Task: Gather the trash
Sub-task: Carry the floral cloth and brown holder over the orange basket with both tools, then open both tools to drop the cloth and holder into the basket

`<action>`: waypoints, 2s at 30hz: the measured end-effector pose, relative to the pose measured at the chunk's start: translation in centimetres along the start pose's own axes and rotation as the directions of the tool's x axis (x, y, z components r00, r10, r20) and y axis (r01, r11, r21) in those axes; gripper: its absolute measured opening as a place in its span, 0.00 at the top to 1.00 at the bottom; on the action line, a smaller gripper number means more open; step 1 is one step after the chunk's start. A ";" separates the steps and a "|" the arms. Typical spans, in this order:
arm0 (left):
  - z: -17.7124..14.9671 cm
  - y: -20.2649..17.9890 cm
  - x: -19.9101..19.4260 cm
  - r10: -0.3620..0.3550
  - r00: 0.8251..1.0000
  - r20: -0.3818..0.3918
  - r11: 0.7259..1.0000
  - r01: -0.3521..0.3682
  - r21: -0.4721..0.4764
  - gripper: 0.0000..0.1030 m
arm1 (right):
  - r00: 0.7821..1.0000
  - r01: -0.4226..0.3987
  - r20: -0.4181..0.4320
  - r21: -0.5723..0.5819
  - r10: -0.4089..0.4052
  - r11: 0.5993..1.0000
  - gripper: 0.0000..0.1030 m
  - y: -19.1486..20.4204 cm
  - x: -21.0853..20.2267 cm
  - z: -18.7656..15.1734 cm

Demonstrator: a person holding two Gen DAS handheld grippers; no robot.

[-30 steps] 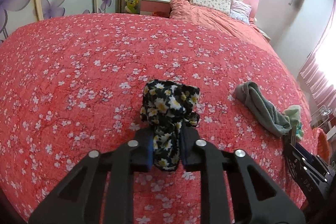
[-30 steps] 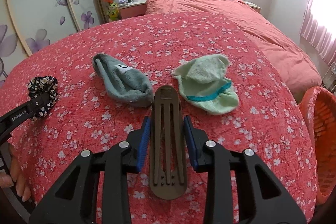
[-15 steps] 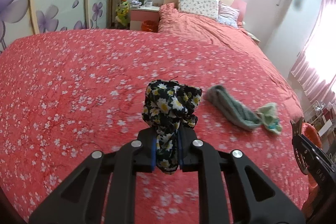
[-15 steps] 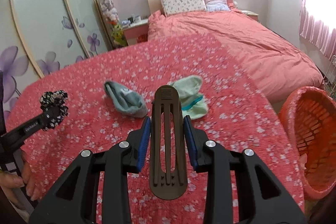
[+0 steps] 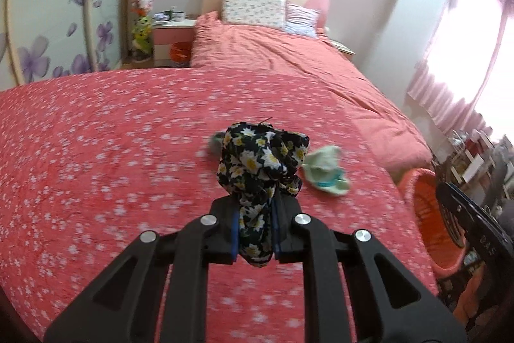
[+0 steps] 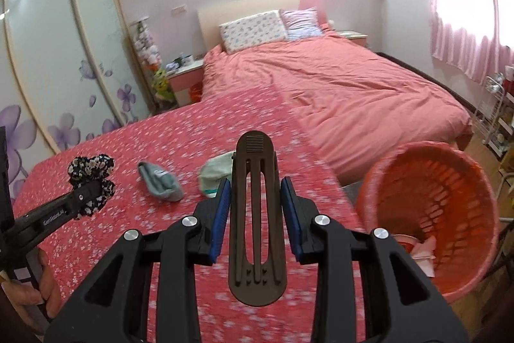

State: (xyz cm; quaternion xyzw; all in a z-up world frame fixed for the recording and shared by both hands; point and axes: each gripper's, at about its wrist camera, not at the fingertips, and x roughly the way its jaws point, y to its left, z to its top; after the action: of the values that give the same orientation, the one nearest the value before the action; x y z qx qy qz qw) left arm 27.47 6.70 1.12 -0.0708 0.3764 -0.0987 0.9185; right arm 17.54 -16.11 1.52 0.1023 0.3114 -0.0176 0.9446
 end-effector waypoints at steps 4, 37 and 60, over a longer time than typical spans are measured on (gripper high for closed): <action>0.0 -3.3 0.2 -0.058 0.998 -0.007 0.997 0.058 0.041 0.85 | 0.999 0.043 0.024 0.035 -0.043 0.998 0.68 -2.5 -0.9 0.3; -6.1 -29.2 8.9 -0.383 0.892 -0.240 0.868 0.436 0.236 0.85 | 0.974 0.196 0.053 0.295 -0.221 0.935 0.68 -19.9 -2.5 -1.0; -6.3 -25.8 11.9 -0.242 0.937 -0.253 0.923 0.303 0.236 0.44 | 0.979 0.200 -0.046 0.356 -0.197 0.913 0.54 -22.5 -0.8 -1.7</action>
State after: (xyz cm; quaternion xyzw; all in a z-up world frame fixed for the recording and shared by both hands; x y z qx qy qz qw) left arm 28.01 -21.47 -6.15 0.0149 0.4445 -0.2838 0.8495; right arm 13.68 -37.78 -3.43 0.2410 0.3159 -0.1696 0.9019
